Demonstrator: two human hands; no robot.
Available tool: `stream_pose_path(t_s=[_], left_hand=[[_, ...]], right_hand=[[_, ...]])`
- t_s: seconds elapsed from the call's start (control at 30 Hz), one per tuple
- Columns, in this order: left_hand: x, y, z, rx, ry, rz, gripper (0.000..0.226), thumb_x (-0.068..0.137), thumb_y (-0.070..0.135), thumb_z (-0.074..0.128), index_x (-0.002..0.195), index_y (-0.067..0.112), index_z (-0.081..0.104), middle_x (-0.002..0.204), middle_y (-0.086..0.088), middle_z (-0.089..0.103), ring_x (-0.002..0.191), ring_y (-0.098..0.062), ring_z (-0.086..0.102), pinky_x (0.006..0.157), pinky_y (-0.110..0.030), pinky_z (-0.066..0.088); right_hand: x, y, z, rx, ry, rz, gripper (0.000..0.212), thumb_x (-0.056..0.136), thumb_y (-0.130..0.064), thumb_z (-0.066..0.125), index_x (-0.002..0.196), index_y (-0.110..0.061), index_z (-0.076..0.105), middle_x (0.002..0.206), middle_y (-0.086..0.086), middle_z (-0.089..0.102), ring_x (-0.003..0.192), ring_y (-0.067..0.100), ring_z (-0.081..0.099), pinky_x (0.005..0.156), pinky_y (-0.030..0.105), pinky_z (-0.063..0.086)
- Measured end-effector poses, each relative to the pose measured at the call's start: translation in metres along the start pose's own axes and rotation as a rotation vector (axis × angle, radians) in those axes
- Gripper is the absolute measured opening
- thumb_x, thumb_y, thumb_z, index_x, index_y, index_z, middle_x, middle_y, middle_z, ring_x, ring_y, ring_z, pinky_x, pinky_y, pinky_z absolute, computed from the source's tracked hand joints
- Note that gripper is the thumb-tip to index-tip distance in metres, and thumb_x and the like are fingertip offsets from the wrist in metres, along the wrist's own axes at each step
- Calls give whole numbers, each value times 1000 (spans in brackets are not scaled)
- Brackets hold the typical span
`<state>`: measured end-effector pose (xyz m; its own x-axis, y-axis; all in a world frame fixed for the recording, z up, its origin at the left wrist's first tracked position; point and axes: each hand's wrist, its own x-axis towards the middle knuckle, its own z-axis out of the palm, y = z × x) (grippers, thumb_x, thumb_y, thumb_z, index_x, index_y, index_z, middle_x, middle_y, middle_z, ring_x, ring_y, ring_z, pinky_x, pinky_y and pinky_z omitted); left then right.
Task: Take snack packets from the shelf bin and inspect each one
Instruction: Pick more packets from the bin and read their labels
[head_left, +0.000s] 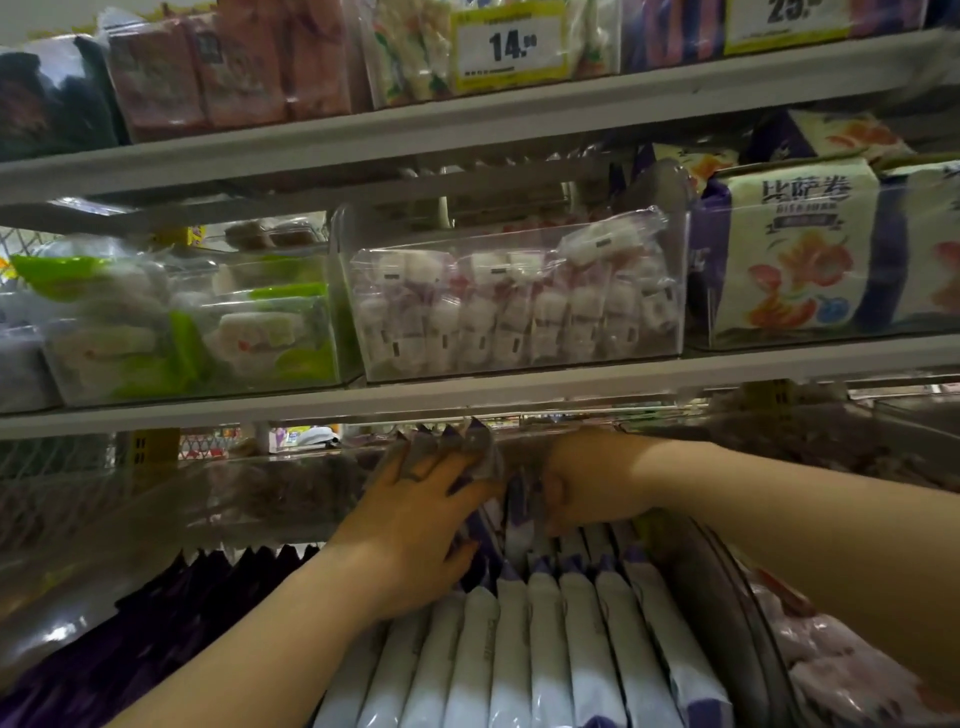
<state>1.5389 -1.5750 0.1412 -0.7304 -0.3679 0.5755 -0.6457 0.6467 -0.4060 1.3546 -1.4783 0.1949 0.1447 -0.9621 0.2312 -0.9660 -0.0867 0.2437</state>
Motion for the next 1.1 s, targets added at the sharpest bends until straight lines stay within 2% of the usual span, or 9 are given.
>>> stream_pose_path(t_s=[0.13,0.27,0.37,0.43,0.57,0.73,0.97,1.03,1.1], left_hand=[[-1,-1,3,14,8,-5,63,95,45,44,149,47,12,161,13,-3,149,-21,2,120,-44,-6],[3,-2,6,61,14,-11,59,98,43,43,149,44,14,161,13,0,149,-22,7,119,-43,0],[7,-4,7,84,29,-36,56,99,42,44,148,44,18,162,10,7,148,-24,12,118,-43,7],[10,-5,6,94,48,-42,54,98,38,47,146,44,23,160,10,13,145,-24,21,116,-42,13],[14,-4,6,99,44,-65,54,97,37,49,145,45,25,159,9,18,145,-24,23,115,-44,14],[13,-6,9,70,-24,-51,57,99,43,43,149,45,16,161,9,9,148,-24,10,117,-48,9],[1,-2,8,81,-32,-35,60,97,52,40,149,45,10,161,7,-15,149,-23,-13,115,-54,-13],[-2,2,0,103,-8,-37,61,96,51,43,149,45,12,160,5,-21,148,-24,-16,114,-55,-14],[-8,8,-12,60,40,-11,63,91,49,54,148,42,26,163,-3,-7,149,-29,-1,114,-61,-4]], right_hand=[[1,-7,15,42,-78,-23,31,93,-35,59,96,-7,71,79,3,62,76,20,57,81,35,50],[6,-9,14,80,-97,-21,29,92,-32,60,96,-7,73,82,1,62,75,17,56,82,33,50],[7,-7,14,65,-142,-29,20,92,-25,61,77,-13,65,69,-2,55,61,12,49,68,24,45],[8,-8,17,61,-123,-17,18,93,-21,56,81,-11,65,66,-1,50,59,13,43,60,19,38],[8,-5,18,118,-1,53,23,96,-14,47,97,-1,66,82,7,53,76,18,47,59,22,36],[6,9,13,378,342,202,25,97,-11,45,113,-4,63,118,15,63,108,28,57,90,32,45],[-8,-3,19,665,483,312,23,102,-15,38,117,-4,52,103,13,59,102,34,60,89,45,52],[-20,-7,22,703,585,264,17,102,-17,38,110,-9,52,88,3,55,85,23,59,75,33,55],[-34,-10,20,722,679,251,13,103,-19,38,102,-13,49,81,1,55,70,14,57,55,20,51]])
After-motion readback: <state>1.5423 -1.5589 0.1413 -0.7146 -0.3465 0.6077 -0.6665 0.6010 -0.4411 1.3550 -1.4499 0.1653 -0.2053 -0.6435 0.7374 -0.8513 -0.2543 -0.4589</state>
